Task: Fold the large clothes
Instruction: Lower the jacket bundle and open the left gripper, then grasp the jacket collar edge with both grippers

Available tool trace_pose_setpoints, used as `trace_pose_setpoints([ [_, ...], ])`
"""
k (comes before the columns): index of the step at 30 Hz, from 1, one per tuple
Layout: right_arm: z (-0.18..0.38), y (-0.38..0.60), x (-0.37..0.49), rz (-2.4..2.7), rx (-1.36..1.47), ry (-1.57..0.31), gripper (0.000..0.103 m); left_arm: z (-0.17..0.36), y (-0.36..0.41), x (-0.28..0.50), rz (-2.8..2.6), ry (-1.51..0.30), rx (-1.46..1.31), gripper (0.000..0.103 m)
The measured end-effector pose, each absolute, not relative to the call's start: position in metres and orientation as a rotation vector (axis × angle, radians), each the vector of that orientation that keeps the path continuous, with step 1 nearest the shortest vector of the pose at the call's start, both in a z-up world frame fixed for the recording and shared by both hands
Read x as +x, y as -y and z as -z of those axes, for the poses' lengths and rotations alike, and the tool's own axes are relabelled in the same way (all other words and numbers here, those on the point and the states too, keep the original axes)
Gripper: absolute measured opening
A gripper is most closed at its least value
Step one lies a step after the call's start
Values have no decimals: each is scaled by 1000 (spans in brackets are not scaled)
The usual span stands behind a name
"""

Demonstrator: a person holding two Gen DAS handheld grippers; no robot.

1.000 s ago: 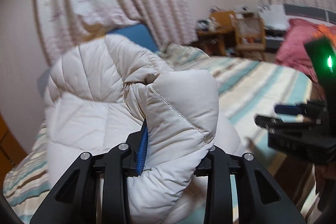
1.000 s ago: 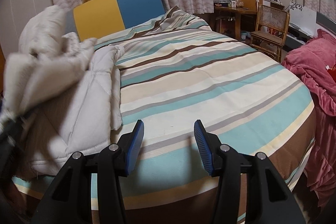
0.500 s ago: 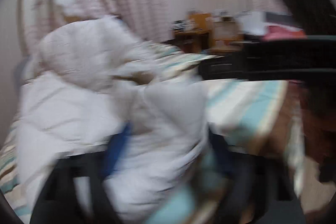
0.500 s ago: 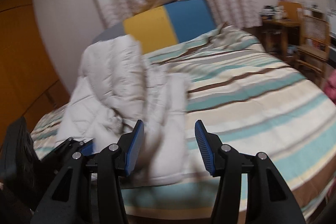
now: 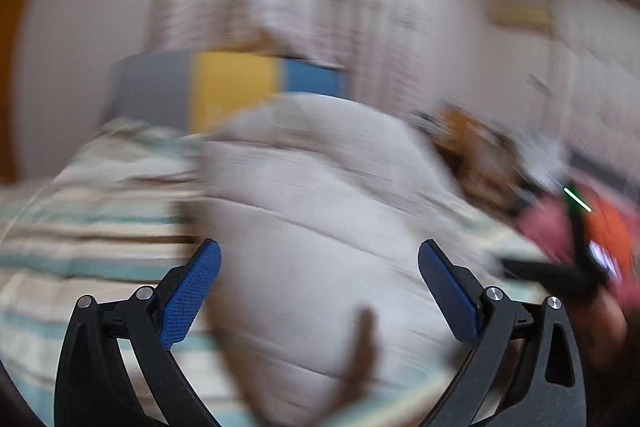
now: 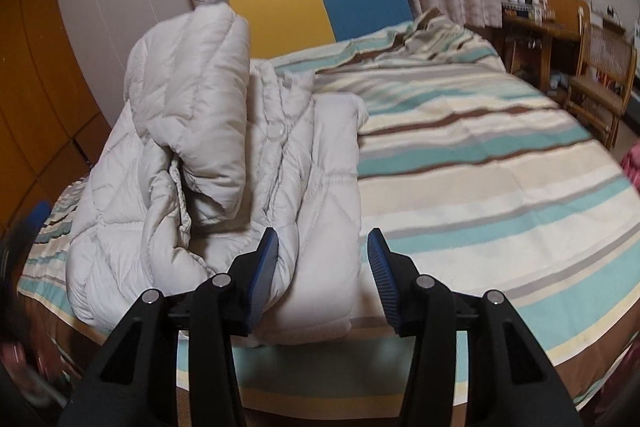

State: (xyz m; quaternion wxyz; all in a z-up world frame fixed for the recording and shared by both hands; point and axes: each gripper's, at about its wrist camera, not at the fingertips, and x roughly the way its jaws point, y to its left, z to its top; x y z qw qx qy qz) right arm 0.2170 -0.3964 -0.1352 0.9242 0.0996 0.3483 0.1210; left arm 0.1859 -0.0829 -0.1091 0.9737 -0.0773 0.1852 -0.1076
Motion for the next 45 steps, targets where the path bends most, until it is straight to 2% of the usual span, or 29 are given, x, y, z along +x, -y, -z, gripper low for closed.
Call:
trace_pose_setpoints([
  [1,126,396,214,-233,197,-688,47,110,63,200,139,-391,-208,98],
  [3,106,395,207,-235,202,-613,47,111,31,226,13,-412,-302,88],
  [6,68,380,209,-278,180,-516,47,113,17,262,-53,-476,-378,78],
  [13,20,309,266,-443,80,-483,47,109,70,304,66,-541,-284,77],
  [14,20,301,274,-451,59,-486,46,108,79,311,81,-548,-271,75],
  [18,31,277,319,-428,-47,-548,43,107,100,330,111,-573,-236,73],
  [23,72,299,369,-329,-74,-629,40,104,117,357,133,-628,-213,73],
  [33,126,356,399,-221,27,-698,40,111,162,401,141,-719,-82,74],
  [38,140,363,411,-212,55,-730,40,132,165,413,136,-762,-24,79],
  [45,161,360,440,-228,82,-802,40,154,162,432,128,-792,-22,82],
])
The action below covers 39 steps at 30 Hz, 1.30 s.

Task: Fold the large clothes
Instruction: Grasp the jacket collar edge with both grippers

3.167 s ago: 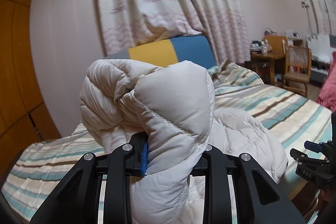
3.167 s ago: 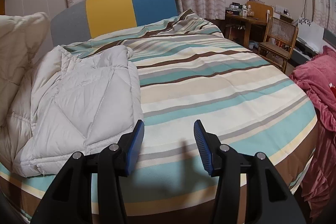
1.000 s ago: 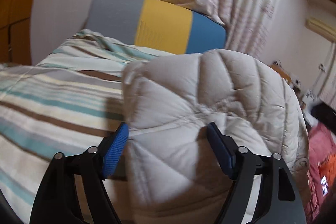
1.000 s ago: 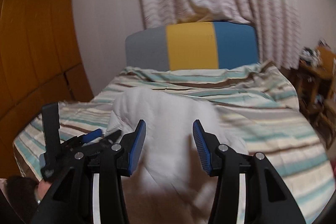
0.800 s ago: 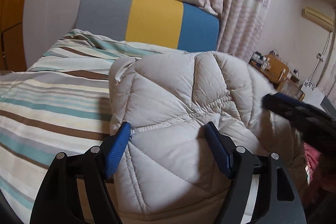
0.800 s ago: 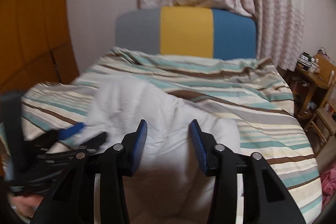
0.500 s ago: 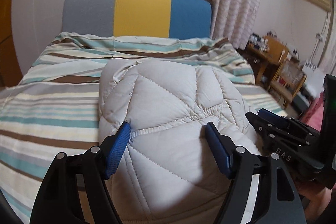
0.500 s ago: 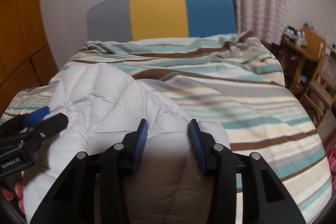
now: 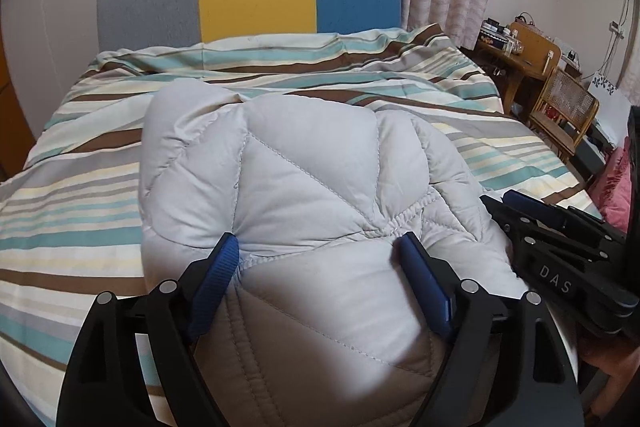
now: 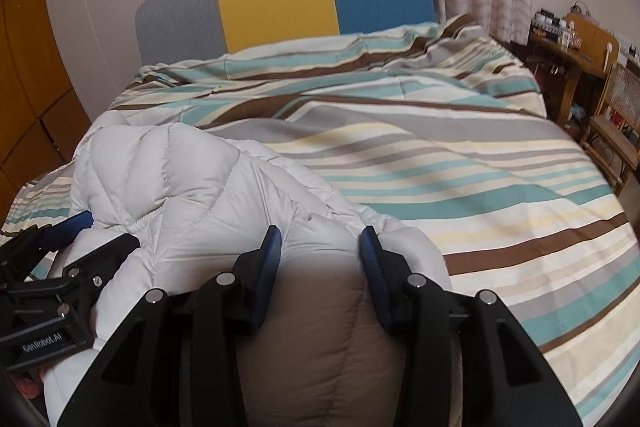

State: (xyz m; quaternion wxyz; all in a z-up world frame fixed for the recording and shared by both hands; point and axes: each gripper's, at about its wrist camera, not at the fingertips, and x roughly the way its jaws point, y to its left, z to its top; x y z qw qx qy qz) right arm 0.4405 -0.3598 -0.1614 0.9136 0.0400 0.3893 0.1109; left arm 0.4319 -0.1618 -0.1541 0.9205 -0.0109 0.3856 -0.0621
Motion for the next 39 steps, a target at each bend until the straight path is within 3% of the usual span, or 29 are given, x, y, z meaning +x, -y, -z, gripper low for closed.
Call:
trace_pose_setpoints([
  [20,186,354,467,-185,65,-816,40,161,161,428,89,-757,-11,84],
  [22,186,356,466,-184,72,-809,40,153,158,420,76,-777,-41,85],
  [24,185,359,465,-182,80,-803,40,144,154,411,29,-794,-101,92],
  [31,176,360,452,-144,70,-758,42,126,140,392,-166,-765,-384,93],
  [35,173,366,445,-153,101,-741,42,152,147,405,-222,-763,-253,100],
  [39,172,365,441,-158,103,-723,42,170,147,407,-216,-698,-206,100],
])
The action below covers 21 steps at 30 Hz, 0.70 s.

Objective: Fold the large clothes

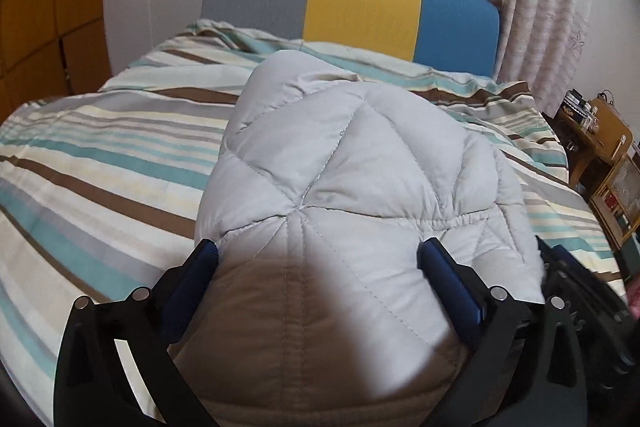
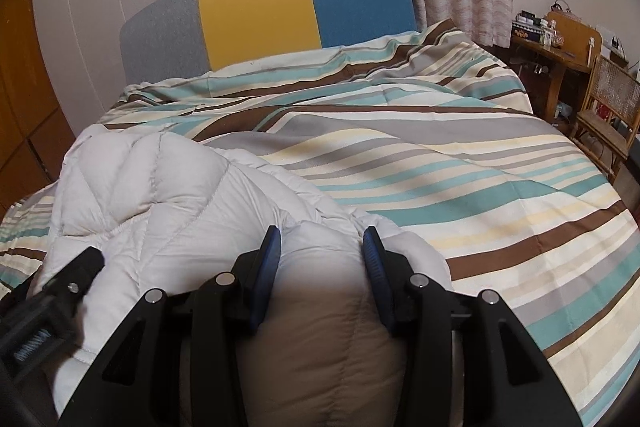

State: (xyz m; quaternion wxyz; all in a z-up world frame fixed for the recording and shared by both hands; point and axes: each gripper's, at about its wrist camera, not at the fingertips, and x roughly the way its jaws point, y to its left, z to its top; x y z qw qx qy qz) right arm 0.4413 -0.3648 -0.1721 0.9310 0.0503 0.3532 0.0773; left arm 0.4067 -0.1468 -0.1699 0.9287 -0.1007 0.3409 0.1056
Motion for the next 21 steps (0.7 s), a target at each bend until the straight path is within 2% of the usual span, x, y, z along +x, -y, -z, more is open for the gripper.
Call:
trace_pose_setpoints([
  [6,171,361,441,-154,94,-713,43,175,145,407,-206,-688,-214,100],
  [7,170,362,437,-161,98,-698,46,174,144,405,-199,-684,-223,100],
  [13,144,373,388,-210,92,-530,53,157,131,398,-131,-742,-298,100],
  [17,158,375,392,-202,58,-603,53,128,123,404,-110,-711,-344,100],
  [21,168,384,407,-219,126,-678,53,115,128,435,-192,-701,-217,100],
])
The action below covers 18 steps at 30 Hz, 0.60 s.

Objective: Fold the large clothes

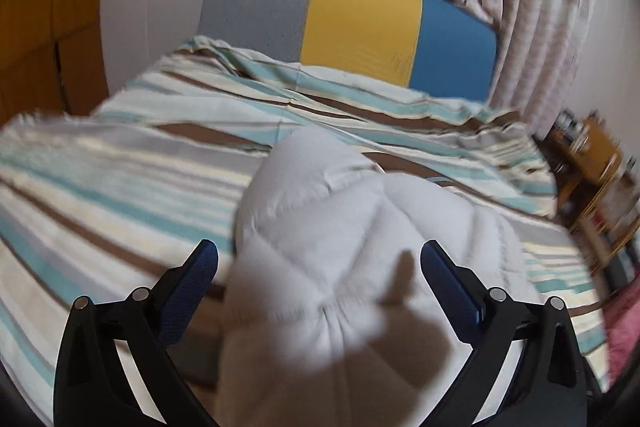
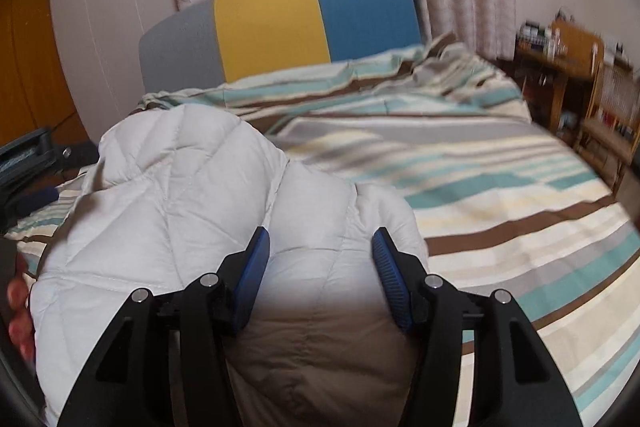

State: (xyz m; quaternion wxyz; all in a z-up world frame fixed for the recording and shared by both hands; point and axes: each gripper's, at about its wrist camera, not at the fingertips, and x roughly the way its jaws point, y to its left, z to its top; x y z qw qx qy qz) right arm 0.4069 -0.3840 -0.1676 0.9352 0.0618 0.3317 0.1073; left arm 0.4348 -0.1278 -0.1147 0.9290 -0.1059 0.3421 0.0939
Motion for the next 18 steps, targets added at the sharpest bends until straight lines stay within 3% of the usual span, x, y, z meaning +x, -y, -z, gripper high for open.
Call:
trace_pose_setpoints([
  [4,174,384,410,-217,142,-689,54,155,131,469,-134,-868,-190,100],
  [9,177,378,414,-191,101,-679,53,178,134,478,-148,-852,-163,100],
  [18,179,381,414,-186,91,-671,54,160,136,457,-154,-854,-134,100],
])
